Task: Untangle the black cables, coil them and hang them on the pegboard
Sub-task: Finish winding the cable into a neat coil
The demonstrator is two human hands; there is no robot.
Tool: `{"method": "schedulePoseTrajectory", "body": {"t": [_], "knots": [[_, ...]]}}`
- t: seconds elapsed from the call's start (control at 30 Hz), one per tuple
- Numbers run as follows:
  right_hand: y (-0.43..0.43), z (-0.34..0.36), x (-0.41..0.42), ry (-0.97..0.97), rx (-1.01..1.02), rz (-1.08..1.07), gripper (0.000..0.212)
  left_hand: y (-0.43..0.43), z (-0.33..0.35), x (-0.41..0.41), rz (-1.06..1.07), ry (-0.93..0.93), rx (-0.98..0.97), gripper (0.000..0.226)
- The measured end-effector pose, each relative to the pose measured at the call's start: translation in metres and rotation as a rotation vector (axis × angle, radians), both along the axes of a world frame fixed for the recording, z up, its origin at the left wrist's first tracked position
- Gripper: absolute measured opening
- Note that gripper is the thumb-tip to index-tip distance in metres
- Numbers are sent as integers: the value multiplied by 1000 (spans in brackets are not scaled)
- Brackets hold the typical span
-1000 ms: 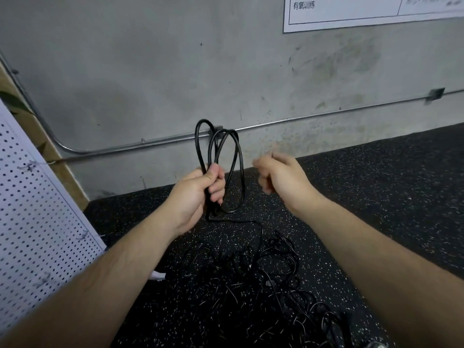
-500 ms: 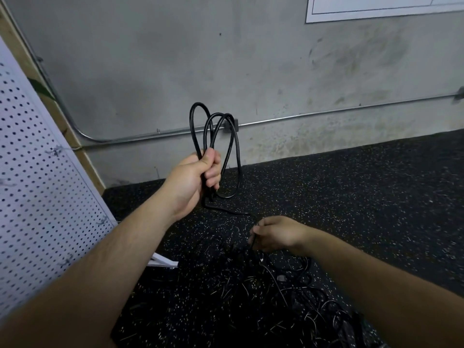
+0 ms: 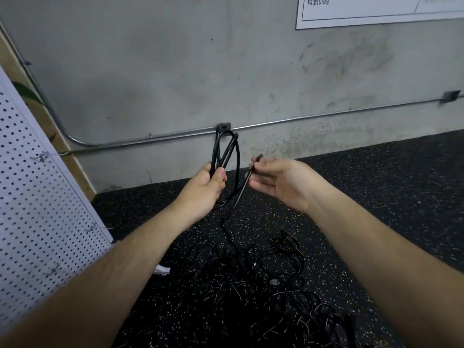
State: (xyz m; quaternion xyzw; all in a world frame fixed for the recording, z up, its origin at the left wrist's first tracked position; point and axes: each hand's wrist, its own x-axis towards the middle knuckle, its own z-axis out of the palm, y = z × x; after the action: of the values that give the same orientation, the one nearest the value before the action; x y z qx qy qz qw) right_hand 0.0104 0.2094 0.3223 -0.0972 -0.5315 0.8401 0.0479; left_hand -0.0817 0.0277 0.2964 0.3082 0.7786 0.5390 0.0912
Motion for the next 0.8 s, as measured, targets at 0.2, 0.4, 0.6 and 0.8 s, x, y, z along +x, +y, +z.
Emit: {"method": "schedulePoseTrajectory", "body": {"t": [0.2, 0.4, 0.6, 0.8], "knots": [[-8, 23, 3, 133, 45, -83, 22, 12, -7, 13, -60, -127, 70, 23], [-13, 23, 3, 192, 277, -242, 33, 15, 2, 28, -277, -309, 208, 60], [-14, 21, 5, 230, 414, -312, 18, 15, 1, 29, -247, -209, 134, 12], [3, -22, 13, -2, 735, -297, 13, 3, 17, 18, -180, -250, 258, 15]]}}
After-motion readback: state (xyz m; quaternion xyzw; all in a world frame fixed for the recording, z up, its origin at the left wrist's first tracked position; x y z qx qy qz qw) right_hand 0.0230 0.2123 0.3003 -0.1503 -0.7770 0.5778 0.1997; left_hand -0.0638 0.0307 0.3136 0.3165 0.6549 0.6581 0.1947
